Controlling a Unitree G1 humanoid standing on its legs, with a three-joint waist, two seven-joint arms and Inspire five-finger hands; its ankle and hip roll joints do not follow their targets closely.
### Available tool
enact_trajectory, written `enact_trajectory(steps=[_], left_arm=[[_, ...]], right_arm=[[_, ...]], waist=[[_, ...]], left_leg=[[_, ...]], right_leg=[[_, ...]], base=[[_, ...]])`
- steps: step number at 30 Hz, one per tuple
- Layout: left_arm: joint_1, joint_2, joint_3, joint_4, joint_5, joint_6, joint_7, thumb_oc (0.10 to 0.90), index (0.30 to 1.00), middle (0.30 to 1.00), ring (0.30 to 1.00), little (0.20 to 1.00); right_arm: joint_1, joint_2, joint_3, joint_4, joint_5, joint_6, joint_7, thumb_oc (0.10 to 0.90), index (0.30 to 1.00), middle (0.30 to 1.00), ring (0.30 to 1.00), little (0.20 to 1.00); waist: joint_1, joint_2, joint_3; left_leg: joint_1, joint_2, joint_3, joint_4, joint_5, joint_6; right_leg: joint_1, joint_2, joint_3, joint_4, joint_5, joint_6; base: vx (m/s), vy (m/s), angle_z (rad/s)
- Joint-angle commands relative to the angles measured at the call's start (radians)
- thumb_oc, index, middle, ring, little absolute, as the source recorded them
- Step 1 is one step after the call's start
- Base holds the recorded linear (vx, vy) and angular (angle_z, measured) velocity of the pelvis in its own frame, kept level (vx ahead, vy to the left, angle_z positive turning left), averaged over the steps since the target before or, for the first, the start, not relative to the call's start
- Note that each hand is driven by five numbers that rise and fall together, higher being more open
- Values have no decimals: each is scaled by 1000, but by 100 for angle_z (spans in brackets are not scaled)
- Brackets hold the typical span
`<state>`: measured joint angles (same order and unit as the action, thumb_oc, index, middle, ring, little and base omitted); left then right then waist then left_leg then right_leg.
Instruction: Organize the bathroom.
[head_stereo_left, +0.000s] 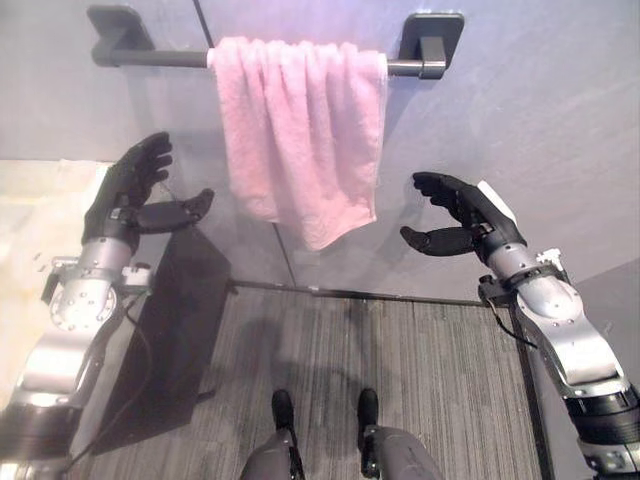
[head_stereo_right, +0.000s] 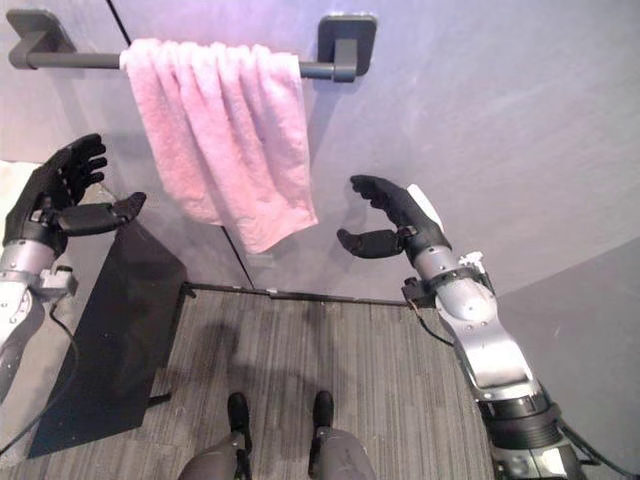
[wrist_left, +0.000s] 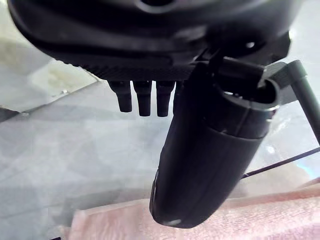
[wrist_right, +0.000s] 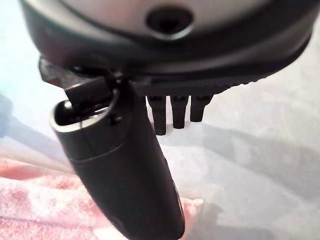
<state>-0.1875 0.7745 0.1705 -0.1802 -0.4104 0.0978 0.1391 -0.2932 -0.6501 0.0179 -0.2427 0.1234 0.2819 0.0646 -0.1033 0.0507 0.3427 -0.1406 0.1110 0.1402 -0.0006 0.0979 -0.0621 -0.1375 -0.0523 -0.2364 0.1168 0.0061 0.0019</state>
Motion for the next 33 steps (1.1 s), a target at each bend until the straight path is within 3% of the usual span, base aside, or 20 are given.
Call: enact_trajectory(steps=[1,5,13,25,33], left_arm=[[-98,104,-3,-59,32,-16,-38,800,900,900,900,900],[-150,101,-55,-47,27,47,-92,800,900,900,900,900],[-207,80,-123,-25,2,99,-139,800,900,900,900,900],[-283,24,-195,8,40,143,-137,800,900,900,900,900],[-300,-1,-200,5,59,155,-153,800,900,900,900,900]], right_arm=[[-179,-17,27,-68,-29,-48,-58,800,900,900,900,900],[-261,0,70,-53,-26,-6,-68,800,900,900,900,900],[-350,34,121,-6,25,17,-103,800,900,900,900,900],[-477,104,205,94,-29,-23,-99,800,900,900,900,900],[-516,145,230,116,-49,6,-102,800,900,900,900,900]], waist=[[-18,-30,-114],[-18,-22,-116],[-13,-18,-130],[-1,-15,-150],[10,-15,-163]], left_leg=[[41,18,46,63,-101,-11],[49,21,54,65,-106,-14],[65,25,62,70,-114,-16],[76,32,57,76,-116,-23],[85,37,51,75,-116,-29]], right_leg=[[11,-69,102,29,-74,146],[16,-75,104,30,-78,150],[32,-82,109,23,-77,157],[50,-84,123,11,-75,160],[66,-84,128,5,-77,160]], base=[[33,28,-4],[20,28,-10],[23,11,-1],[10,5,0],[4,0,0]])
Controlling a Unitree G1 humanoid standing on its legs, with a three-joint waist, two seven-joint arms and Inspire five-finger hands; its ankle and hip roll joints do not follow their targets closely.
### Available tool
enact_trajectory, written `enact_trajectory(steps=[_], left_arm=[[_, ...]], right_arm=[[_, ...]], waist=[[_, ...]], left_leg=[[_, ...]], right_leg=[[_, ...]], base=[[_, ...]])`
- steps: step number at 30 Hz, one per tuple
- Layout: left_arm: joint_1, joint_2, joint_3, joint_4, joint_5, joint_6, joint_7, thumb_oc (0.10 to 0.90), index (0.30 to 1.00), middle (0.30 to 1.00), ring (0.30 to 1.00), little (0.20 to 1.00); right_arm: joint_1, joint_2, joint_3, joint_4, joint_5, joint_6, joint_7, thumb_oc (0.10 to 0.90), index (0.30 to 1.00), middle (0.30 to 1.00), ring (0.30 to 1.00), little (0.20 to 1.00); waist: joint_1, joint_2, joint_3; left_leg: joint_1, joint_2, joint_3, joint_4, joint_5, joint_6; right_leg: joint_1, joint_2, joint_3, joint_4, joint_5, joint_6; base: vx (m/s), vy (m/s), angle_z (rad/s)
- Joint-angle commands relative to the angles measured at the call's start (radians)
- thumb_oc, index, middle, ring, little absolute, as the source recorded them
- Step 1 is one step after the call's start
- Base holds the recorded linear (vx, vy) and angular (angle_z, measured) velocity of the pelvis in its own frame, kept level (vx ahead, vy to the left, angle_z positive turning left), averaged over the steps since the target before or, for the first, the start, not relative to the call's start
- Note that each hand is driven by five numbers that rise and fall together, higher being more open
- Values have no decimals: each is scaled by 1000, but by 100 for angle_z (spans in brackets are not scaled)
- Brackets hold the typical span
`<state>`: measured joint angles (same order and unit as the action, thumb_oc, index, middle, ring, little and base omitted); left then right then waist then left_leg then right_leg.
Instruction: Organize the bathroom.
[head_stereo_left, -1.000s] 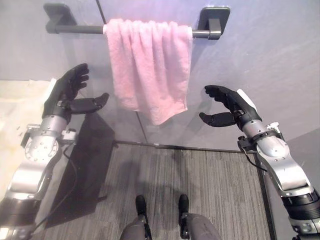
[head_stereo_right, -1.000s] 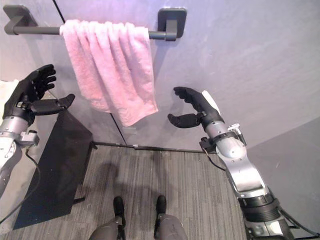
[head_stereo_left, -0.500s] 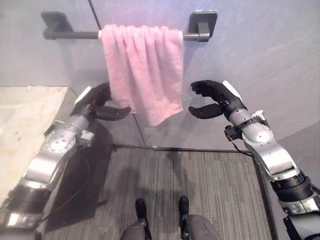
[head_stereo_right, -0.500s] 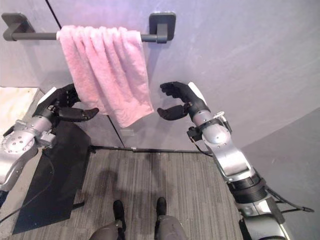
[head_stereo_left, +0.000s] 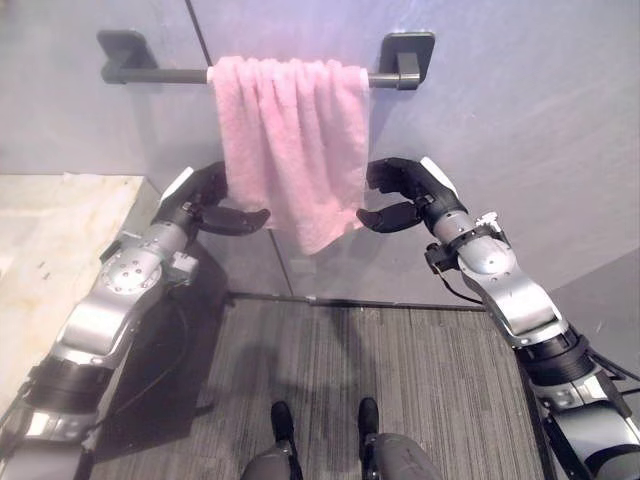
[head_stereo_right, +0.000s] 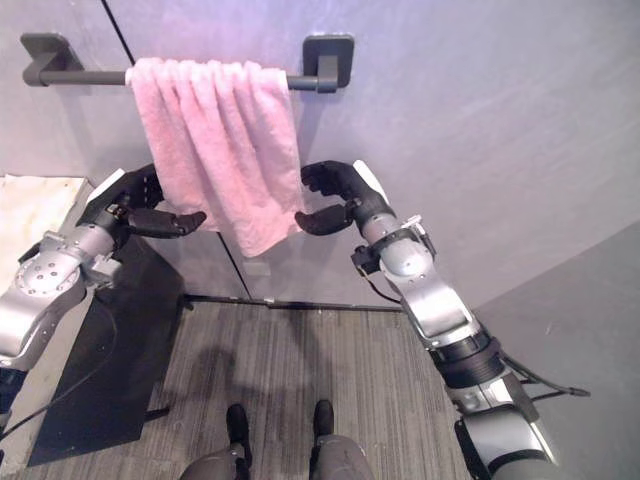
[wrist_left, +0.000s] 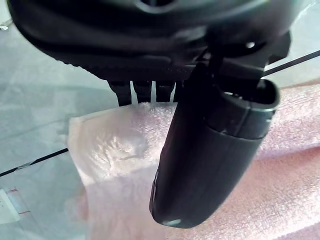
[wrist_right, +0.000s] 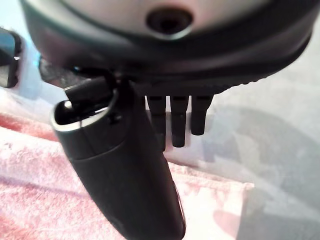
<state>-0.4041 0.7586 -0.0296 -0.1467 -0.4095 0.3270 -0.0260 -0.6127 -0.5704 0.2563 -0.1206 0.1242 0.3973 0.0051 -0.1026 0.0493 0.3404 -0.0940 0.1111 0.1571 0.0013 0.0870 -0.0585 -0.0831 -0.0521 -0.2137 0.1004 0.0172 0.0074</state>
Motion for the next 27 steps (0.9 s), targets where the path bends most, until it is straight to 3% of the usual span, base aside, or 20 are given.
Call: enact_trajectory(steps=[1,17,18,19,20,21,22,27], left_arm=[[-85,8,-1,-25,68,-77,11,800,900,900,900,900],[-107,-13,7,-30,103,-49,36,800,900,900,900,900],[-109,-11,9,-31,98,-47,37,729,794,794,794,794],[-110,-10,9,-32,97,-47,36,698,747,747,747,747],[-112,-10,9,-31,98,-47,31,588,582,582,582,582],[-113,-10,8,-30,98,-48,31,571,556,556,556,556],[-116,-11,8,-29,102,-49,29,408,312,312,312,312],[-127,-7,5,-29,104,-45,30,400,300,300,300,300]], right_arm=[[-199,72,-8,-3,-60,-101,-39,800,900,900,900,900],[-216,99,-3,28,-122,-59,-27,800,900,900,900,900],[-217,98,-6,28,-133,-57,-24,590,585,585,585,585],[-217,99,-7,28,-136,-58,-24,590,585,585,585,585],[-218,99,-13,29,-146,-57,-20,478,418,418,418,418],[-218,99,-12,29,-148,-57,-20,420,331,331,331,331],[-220,101,-14,32,-160,-57,-14,400,300,300,300,300],[-223,98,-16,38,-167,-62,-5,400,300,300,300,300]], waist=[[10,-15,-164],[1,-9,-183],[-1,-8,-183],[-2,-7,-183],[-4,-6,-184],[-5,-5,-183],[-7,-4,-183],[-14,-1,-182]], left_leg=[[40,38,33,75,-105,-33],[59,44,44,64,-105,-38],[60,44,44,60,-105,-38],[60,44,44,59,-104,-38],[62,44,45,53,-102,-38],[63,44,45,50,-101,-38],[66,45,46,44,-100,-39],[73,49,53,27,-93,-41]], right_leg=[[13,-85,108,21,-88,155],[20,-86,125,15,-85,161],[19,-86,128,14,-85,161],[19,-85,129,13,-85,161],[18,-85,130,12,-84,162],[17,-85,131,12,-84,162],[16,-86,132,10,-83,164],[12,-85,132,8,-81,166]], base=[[0,0,0],[3,1,1],[0,0,0],[0,0,0],[0,0,0],[0,0,0],[0,0,0],[0,0,0]])
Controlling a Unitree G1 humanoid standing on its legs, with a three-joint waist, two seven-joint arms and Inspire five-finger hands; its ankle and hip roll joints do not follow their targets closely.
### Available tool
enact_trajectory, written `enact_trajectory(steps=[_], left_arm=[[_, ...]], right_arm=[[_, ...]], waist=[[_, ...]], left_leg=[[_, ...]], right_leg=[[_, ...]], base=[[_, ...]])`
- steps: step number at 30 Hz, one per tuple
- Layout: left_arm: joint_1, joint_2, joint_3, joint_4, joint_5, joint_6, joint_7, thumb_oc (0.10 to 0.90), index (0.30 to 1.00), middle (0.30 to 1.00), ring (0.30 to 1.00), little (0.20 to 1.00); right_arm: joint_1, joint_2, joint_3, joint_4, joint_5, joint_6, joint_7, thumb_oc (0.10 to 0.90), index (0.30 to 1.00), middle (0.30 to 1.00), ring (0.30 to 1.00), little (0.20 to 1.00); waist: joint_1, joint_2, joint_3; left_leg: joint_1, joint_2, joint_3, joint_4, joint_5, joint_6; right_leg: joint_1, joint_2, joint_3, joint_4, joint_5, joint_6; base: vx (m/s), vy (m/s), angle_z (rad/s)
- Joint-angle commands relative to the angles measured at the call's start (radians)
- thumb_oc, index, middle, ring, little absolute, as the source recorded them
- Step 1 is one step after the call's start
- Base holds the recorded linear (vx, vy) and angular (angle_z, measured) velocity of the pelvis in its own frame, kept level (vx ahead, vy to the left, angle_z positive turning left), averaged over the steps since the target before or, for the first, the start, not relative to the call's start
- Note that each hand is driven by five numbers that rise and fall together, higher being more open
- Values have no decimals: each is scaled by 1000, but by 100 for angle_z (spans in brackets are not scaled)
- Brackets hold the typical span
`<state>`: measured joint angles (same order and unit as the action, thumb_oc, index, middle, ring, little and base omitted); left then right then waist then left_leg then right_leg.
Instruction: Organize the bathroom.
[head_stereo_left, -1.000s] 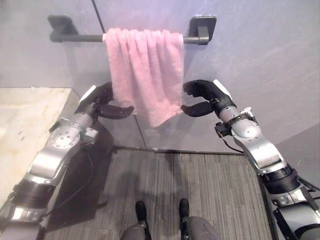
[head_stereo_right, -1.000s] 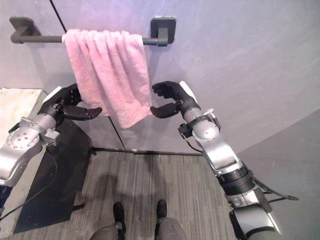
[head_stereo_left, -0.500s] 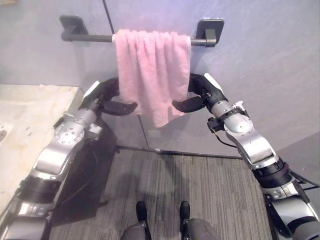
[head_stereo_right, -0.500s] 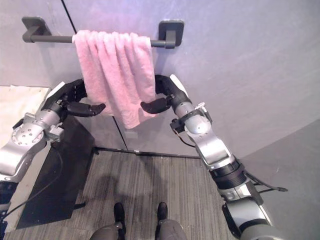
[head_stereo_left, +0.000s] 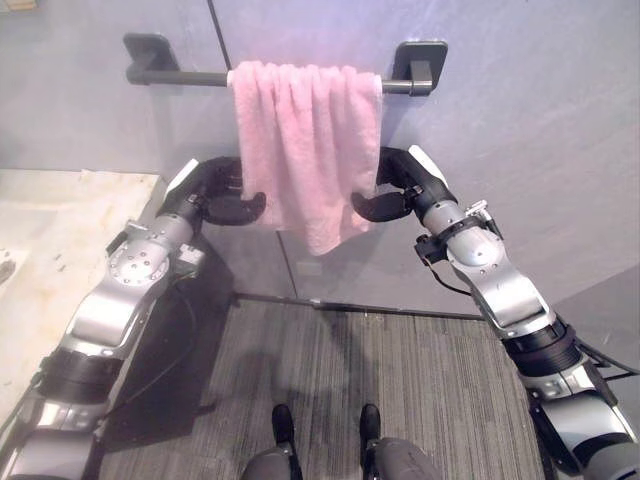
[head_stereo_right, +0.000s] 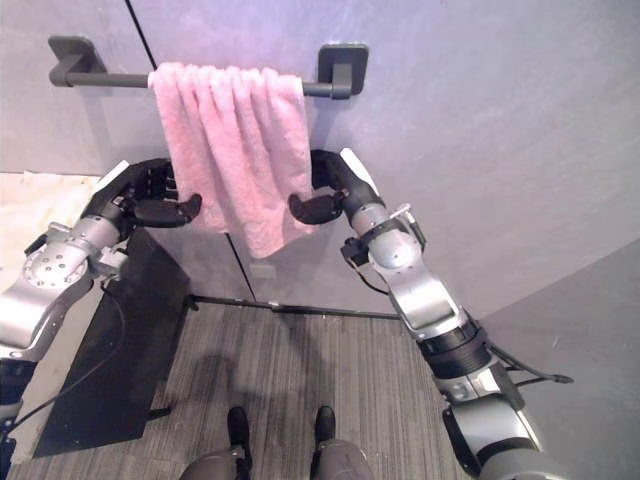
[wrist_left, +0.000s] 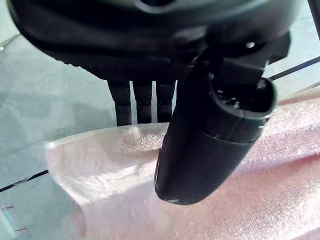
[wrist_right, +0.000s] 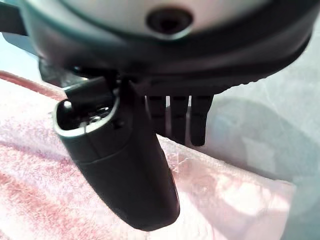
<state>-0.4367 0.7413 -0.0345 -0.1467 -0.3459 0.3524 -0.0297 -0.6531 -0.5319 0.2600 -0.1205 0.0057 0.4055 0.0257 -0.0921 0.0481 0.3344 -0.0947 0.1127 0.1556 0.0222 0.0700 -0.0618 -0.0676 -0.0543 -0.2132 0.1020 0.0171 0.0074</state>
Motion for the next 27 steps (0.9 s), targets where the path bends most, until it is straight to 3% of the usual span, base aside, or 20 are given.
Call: enact_trajectory(steps=[1,15,20,23,27], left_arm=[[-95,10,10,-30,41,-69,33,400,300,300,300,300],[-101,1,11,-12,50,-60,105,400,300,300,300,300],[-54,-37,64,19,13,-39,321,400,300,300,300,300],[-24,-59,97,37,-18,-80,461,400,300,300,300,300],[20,-89,143,39,-10,-118,520,400,300,300,300,300]], right_arm=[[-183,60,-20,37,-49,-70,-24,400,300,300,300,300],[-184,69,-19,58,-67,-62,-12,400,300,300,300,300],[-172,72,-11,89,-80,-48,-49,400,300,300,300,300],[-160,70,-11,96,-80,-44,-68,400,300,300,300,300],[-152,71,-4,112,-76,-46,-101,400,300,300,300,300]], waist=[[-24,1,-176],[-27,0,-170],[-18,-2,-163],[-13,-5,-158],[-3,-7,-153]], left_leg=[[74,47,55,4,-75,-38],[72,49,57,13,-77,-38],[62,44,47,23,-79,-37],[56,42,36,25,-78,-36],[48,41,21,27,-77,-38]], right_leg=[[-4,-82,131,7,-81,166],[-10,-83,135,15,-84,164],[-15,-82,138,19,-85,159],[-20,-80,139,23,-88,155],[-22,-78,136,28,-92,150]], base=[[0,0,0],[-1,0,0],[0,0,0],[-8,-11,1],[-11,-26,2]])
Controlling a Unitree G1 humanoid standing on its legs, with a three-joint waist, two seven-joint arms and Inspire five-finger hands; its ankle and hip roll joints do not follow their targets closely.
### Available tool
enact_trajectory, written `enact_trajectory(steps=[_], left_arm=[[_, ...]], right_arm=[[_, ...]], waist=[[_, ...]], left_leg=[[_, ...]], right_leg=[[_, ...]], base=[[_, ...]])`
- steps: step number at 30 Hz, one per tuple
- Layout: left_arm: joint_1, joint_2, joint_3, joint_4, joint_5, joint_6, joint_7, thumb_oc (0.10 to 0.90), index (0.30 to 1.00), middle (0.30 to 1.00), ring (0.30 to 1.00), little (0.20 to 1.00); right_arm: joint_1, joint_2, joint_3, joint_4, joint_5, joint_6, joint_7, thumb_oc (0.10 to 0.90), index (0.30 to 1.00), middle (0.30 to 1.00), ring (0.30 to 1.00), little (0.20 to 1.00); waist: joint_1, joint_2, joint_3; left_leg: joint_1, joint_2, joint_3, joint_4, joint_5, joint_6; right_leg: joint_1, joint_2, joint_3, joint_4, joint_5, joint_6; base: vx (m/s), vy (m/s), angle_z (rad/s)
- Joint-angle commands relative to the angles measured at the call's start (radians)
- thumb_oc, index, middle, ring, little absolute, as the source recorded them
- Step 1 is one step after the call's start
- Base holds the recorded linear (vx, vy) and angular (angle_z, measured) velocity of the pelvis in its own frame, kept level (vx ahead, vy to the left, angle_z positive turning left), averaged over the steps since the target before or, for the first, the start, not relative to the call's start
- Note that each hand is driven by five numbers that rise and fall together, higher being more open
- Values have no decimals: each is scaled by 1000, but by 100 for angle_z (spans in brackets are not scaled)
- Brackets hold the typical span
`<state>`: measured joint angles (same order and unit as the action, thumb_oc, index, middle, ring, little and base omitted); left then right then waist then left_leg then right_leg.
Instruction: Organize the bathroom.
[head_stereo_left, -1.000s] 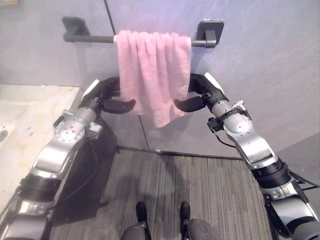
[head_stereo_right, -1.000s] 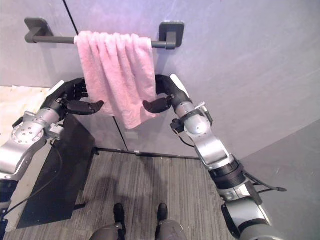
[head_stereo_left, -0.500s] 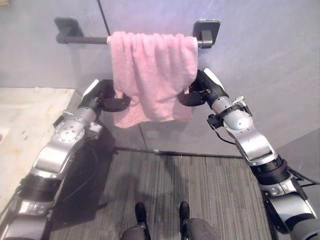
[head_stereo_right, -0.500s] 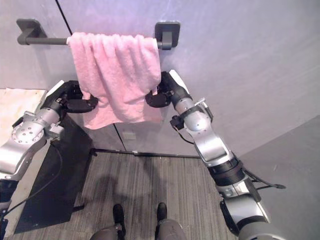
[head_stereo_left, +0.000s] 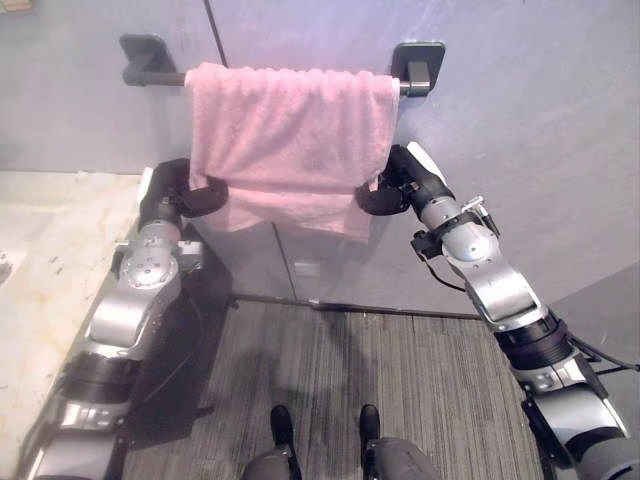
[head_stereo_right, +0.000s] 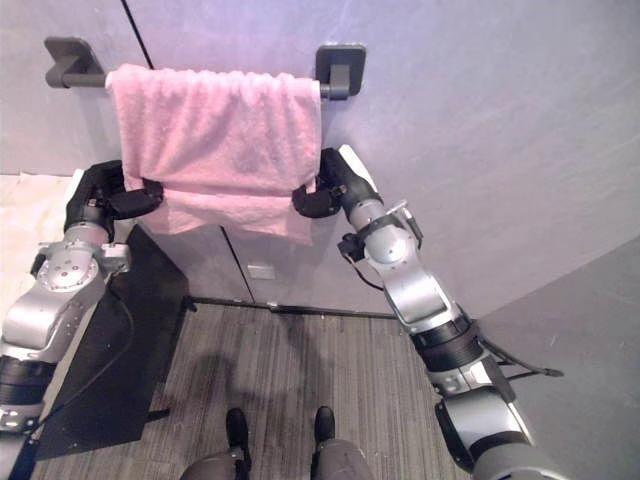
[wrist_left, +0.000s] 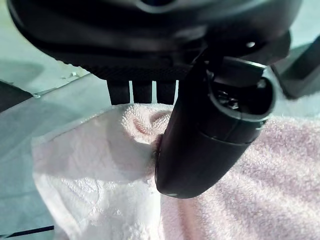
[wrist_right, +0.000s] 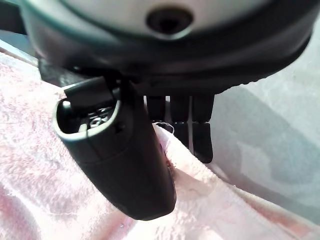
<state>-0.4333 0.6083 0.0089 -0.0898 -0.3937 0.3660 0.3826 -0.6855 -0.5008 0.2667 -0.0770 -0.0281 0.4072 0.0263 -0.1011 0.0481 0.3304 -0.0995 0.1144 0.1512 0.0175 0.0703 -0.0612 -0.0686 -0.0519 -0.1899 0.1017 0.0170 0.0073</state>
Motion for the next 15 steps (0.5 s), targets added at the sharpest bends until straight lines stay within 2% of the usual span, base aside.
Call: enact_trajectory(steps=[1,8,14,15], left_arm=[[24,38,104,-15,48,-140,110,400,300,300,300,300],[41,21,107,-19,46,-136,122,400,300,300,300,300],[46,4,93,8,1,-90,107,400,300,300,300,300],[44,5,86,13,-9,-72,79,400,300,300,300,300]], right_arm=[[-122,41,-9,71,-40,-46,-106,400,300,300,300,300],[-139,45,1,84,-38,-37,-125,400,300,300,300,300],[-144,45,7,111,-34,-26,-143,400,300,300,300,300],[-143,43,6,111,-33,-21,-142,496,444,444,444,444]], waist=[[7,-7,-148],[8,4,-137],[0,14,-126],[-3,15,-124]], left_leg=[[52,40,24,31,-76,-38],[48,39,17,21,-67,-41],[47,34,22,23,-69,-39],[47,34,24,25,-70,-39]], right_leg=[[-21,-80,112,29,-93,148],[-27,-78,113,32,-95,143],[-35,-78,118,35,-96,142],[-36,-79,119,35,-95,143]], base=[[2,-21,5],[-9,3,13],[-7,7,2],[0,0,0]])
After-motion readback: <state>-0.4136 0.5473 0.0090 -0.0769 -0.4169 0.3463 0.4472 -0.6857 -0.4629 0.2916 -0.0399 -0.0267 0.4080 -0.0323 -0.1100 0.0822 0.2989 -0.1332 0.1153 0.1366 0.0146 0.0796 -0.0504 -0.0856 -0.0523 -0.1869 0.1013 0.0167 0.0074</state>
